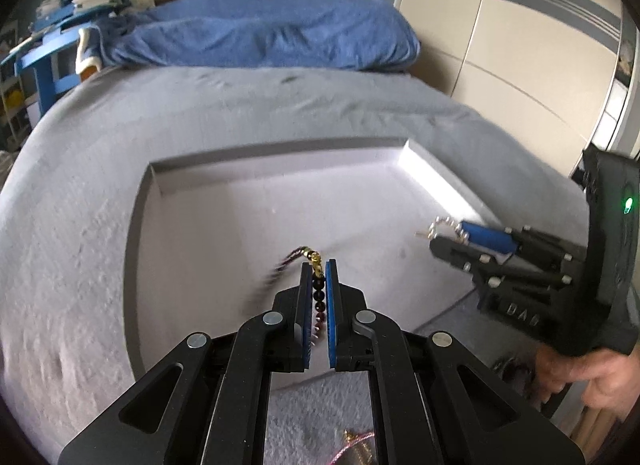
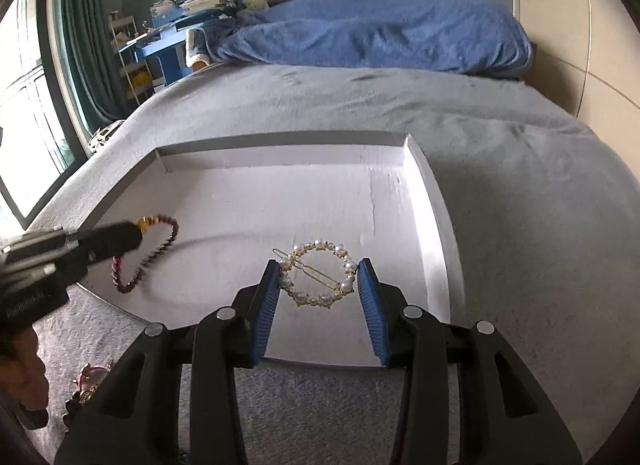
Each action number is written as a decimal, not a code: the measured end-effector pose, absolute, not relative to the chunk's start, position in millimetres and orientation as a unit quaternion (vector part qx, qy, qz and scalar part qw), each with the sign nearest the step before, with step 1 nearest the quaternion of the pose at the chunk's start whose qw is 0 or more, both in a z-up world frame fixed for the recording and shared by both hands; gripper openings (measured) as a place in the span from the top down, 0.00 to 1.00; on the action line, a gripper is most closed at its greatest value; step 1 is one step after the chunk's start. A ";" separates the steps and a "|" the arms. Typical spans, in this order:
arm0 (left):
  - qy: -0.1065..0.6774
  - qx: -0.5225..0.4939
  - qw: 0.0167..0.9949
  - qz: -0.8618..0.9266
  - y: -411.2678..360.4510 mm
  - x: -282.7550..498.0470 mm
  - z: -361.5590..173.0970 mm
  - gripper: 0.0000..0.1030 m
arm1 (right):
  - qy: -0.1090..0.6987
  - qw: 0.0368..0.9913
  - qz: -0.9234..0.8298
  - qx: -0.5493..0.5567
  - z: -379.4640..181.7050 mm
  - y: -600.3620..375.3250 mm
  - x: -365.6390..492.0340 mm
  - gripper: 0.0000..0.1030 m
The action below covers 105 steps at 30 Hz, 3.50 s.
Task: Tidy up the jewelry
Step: 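Carry both pieces into the white box tray and open both tools, then move both open tools back over the jewelry pile, then grasp the large black bead bracelet with the left tool while the right tool grasps the red-gold pendant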
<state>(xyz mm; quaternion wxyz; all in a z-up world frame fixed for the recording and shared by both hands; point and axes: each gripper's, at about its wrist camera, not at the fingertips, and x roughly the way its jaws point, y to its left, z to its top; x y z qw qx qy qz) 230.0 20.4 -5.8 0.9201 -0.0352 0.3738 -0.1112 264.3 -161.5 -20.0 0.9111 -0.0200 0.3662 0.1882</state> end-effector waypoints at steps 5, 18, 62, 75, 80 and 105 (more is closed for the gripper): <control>0.392 -0.035 0.913 -0.112 20.4 230.7 -13.2 0.88 | 0.365 0.911 0.190 -0.023 -19.2 -161.4 262.8 0.60; 0.342 -0.062 0.931 -0.110 33.3 207.5 14.2 0.34 | 0.319 0.929 0.185 0.013 -2.9 -179.2 241.1 0.44; 0.418 0.003 0.900 -0.124 9.6 94.6 -26.5 0.56 | 0.334 0.925 0.176 0.038 -10.1 -209.6 135.0 0.38; 0.389 -0.023 0.911 -0.136 18.5 85.0 -8.0 0.85 | 0.325 0.926 0.191 0.016 -11.0 -197.4 128.8 0.38; 0.341 -0.056 0.926 -0.153 31.2 77.0 16.2 0.85 | 0.330 0.926 0.180 0.032 -12.6 -204.6 132.0 0.38; 0.380 -0.103 0.919 -0.013 111.2 80.9 4.7 0.85 | 0.309 0.900 0.300 -0.061 -10.5 -123.5 114.4 0.38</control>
